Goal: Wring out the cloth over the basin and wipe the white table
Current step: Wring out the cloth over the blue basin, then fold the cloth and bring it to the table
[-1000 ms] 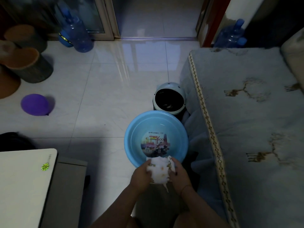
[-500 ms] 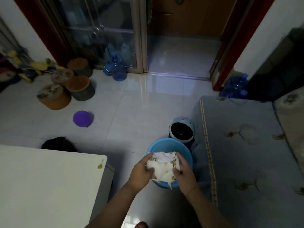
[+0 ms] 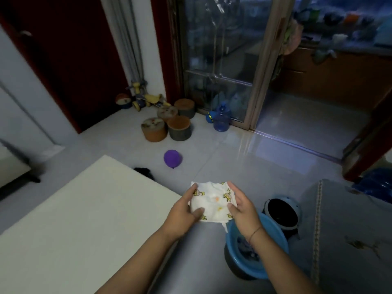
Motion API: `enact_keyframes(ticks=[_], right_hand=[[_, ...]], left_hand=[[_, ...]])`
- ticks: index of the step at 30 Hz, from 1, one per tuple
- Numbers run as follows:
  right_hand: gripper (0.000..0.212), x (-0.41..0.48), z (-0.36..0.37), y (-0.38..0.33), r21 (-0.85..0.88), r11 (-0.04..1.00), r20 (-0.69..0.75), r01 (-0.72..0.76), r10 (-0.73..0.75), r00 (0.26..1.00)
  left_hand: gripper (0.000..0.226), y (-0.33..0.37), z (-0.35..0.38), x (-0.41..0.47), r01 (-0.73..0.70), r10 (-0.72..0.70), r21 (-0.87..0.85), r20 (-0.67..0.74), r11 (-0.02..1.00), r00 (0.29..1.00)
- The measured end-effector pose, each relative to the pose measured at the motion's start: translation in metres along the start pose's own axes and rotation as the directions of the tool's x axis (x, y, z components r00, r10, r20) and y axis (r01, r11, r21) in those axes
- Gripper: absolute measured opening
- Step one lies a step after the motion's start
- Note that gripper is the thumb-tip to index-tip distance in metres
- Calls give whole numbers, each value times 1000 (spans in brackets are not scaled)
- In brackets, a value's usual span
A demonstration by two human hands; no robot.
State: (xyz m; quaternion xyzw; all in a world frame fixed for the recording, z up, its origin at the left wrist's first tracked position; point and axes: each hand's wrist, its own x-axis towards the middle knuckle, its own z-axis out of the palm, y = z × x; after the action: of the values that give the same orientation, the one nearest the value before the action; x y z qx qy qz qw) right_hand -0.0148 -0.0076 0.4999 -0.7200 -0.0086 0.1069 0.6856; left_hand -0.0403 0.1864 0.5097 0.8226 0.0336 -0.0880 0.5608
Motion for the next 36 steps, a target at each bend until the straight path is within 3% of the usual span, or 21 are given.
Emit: enact_keyframes(ticks=[4, 8, 18, 27, 36], right_hand=[[64, -8, 40, -8, -11, 1000, 203, -2, 4, 979], [64, -30, 91, -10, -48, 999, 408, -16, 34, 912], [61, -136, 245, -1, -178, 982, 760, 69, 92, 644], [61, -278, 394, 24, -240, 961, 899, 137, 167, 405], [61, -427, 533, 74, -306, 941, 907, 142, 243, 344]], left_hand=[[76, -13, -27, -54, 71, -79, -51, -169, 996, 982], [78, -34, -48, -124, 146, -170, -96, -326, 985, 930], [81, -93, -93, -317, 283, -394, -275, -638, 919, 661], [82, -165, -133, -506, 310, -516, -416, -746, 855, 421], [82, -255, -189, -678, 346, -594, -492, -735, 799, 327]])
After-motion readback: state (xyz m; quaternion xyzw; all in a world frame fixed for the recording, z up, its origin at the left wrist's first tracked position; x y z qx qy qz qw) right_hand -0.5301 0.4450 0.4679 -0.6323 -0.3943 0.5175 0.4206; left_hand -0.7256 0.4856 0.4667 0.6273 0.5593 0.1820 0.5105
